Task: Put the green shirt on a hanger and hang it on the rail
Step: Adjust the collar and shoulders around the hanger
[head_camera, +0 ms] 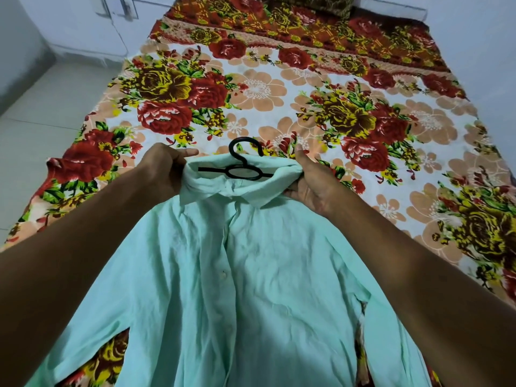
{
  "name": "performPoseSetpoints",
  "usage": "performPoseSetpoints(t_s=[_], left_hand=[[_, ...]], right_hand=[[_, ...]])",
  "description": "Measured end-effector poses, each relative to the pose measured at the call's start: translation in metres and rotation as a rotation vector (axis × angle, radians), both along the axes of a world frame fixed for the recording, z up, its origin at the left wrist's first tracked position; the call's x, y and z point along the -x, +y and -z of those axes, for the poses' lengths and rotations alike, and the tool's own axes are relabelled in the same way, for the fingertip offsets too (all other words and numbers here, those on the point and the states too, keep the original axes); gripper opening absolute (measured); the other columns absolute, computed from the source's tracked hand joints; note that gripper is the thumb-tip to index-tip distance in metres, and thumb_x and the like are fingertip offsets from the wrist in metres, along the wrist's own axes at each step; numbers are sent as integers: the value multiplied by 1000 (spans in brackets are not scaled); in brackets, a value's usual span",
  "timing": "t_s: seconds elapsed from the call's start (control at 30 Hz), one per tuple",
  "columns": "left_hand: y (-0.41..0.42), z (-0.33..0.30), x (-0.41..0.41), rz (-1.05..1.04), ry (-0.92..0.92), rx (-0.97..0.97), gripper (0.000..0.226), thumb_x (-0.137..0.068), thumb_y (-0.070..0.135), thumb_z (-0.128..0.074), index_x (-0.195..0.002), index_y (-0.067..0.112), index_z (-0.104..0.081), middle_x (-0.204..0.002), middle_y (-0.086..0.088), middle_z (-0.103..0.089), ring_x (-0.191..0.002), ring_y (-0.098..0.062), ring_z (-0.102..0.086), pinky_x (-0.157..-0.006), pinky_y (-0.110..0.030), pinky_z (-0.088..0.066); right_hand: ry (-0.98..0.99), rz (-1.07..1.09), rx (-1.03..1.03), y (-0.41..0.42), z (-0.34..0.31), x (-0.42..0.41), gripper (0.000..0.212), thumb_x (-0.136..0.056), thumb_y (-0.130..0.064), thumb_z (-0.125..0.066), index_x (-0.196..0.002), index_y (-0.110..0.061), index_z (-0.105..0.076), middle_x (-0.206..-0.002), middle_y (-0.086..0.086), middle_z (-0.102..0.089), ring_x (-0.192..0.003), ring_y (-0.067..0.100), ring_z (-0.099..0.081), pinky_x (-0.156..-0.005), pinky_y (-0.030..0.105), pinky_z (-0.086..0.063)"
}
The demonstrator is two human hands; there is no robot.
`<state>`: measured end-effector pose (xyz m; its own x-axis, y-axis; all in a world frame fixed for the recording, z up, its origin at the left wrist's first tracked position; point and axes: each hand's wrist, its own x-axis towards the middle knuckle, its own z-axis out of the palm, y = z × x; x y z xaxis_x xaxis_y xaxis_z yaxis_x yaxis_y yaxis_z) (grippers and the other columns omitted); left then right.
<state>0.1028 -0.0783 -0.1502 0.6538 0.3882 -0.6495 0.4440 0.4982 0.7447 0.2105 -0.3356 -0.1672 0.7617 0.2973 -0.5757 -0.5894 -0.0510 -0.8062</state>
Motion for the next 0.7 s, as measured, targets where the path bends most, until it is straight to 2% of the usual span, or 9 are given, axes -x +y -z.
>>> performPoseSetpoints(t_s=[0.1,0.2,0.3,0.4,0.47,0.57,0.63,0.7], left_hand=[[-1,3,6,27,-44,38,44,-98,1,-29,-128,3,-60,-121,-18,-69,-102,-31,-69,-82,-42,-56],[-5,3,8,156,-96,41,33,-102,11,-41,-123,2,-66,-117,-14,-72,-98,-26,-70,-92,-40,-58],[-8,4,7,266,-131,-27,26,-105,17,-47,-116,9,-69,-109,-6,-74,-89,-17,-73,-82,-31,-61],[-4,10,6,220,-130,-68,28,-107,11,-44,-117,15,-69,-115,-4,-74,-92,-16,-71,-77,-25,-61],[-2,11,5,125,-127,-14,30,-107,7,-40,-112,16,-69,-104,-2,-75,-87,-15,-69,-73,-24,-61],[-3,12,-2,7,-91,76,32,-107,3,-35,-96,15,-63,-81,0,-72,-76,-16,-65,-71,-29,-59],[-7,17,-5,37,-35,45,32,-106,3,-33,-93,13,-61,-86,-3,-66,-75,-18,-63,-71,-32,-58],[-13,22,-3,121,16,-64,32,-105,5,-38,-97,11,-67,-93,-5,-70,-75,-18,-69,-68,-32,-61]], right_hand=[[-11,-42,50,-3,0,2,52,-97,-54,-56,-114,-7,-70,-115,16,-75,-106,29,-73,-95,54,-57],[-4,-236,75,-7,-4,7,55,-89,-53,-68,-120,-8,-71,-116,13,-76,-114,30,-70,-99,52,-56],[-20,-252,70,-9,-5,5,40,-89,-40,-74,-117,-11,-74,-118,11,-76,-115,29,-68,-104,45,-53],[-25,-197,5,-10,-6,5,23,-95,-35,-68,-105,-14,-73,-97,5,-76,-92,21,-67,-83,37,-57],[-15,-119,-79,-9,-5,7,22,-99,-32,-62,-103,-12,-71,-96,5,-74,-88,21,-67,-88,41,-56],[9,-63,-135,-5,-4,11,31,-104,-34,-53,-108,-9,-69,-106,12,-74,-94,26,-70,-96,48,-55],[-17,-25,-59,0,-1,10,34,-104,-40,-51,-103,-11,-69,-107,14,-73,-97,30,-69,-94,51,-56],[-163,-25,149,5,-2,10,39,-102,-47,-53,-90,-14,-69,-100,15,-73,-92,30,-68,-92,56,-56]])
